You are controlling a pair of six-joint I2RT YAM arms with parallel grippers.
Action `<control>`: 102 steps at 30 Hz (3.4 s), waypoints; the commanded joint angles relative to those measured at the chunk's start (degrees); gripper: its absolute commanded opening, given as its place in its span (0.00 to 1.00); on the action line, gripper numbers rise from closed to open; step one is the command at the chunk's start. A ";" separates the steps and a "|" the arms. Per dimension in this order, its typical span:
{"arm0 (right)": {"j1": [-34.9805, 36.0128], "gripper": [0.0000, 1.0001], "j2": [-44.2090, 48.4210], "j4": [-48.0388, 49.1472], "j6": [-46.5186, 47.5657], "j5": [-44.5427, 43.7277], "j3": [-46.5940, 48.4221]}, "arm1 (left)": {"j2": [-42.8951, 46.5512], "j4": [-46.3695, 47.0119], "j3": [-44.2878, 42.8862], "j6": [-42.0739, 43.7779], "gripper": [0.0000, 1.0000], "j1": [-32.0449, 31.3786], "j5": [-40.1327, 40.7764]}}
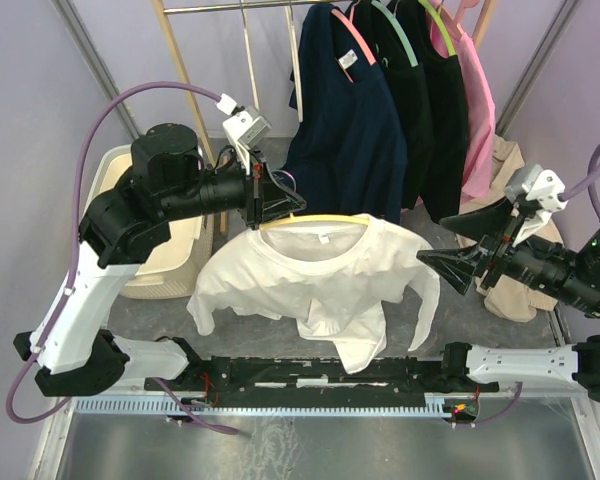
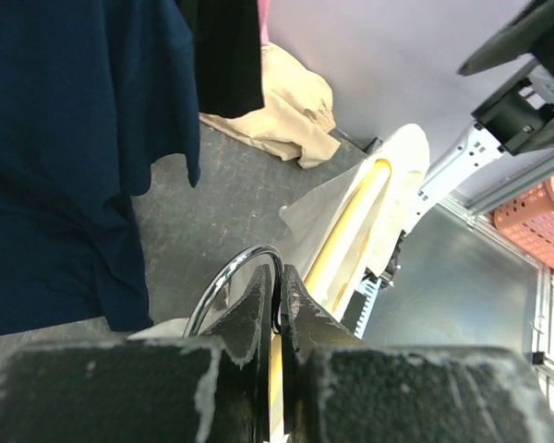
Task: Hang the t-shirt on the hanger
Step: Place the T-shirt on the hanger, then place the hanger at the clothesline.
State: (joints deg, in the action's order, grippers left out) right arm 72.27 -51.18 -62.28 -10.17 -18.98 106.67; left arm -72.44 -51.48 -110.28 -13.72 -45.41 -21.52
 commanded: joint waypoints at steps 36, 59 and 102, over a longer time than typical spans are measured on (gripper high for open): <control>0.19 0.08 -10.48 -0.71 2.71 16.18 -3.60 | 3.71 6.69 1.77 1.42 0.03 -0.10 -9.12; 0.19 0.01 -4.07 -0.77 -4.74 8.74 -8.87 | 5.86 5.78 0.22 -0.08 0.36 -0.08 12.29; -2.69 0.01 -17.31 16.79 10.91 -37.48 2.21 | 18.20 9.16 20.48 -3.51 0.84 -0.11 21.61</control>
State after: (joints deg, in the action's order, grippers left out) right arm 71.72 -64.55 -59.44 -2.66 -55.40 104.14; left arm -55.57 -45.60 -89.84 -14.94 -45.65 0.91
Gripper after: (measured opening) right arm 0.188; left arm 0.840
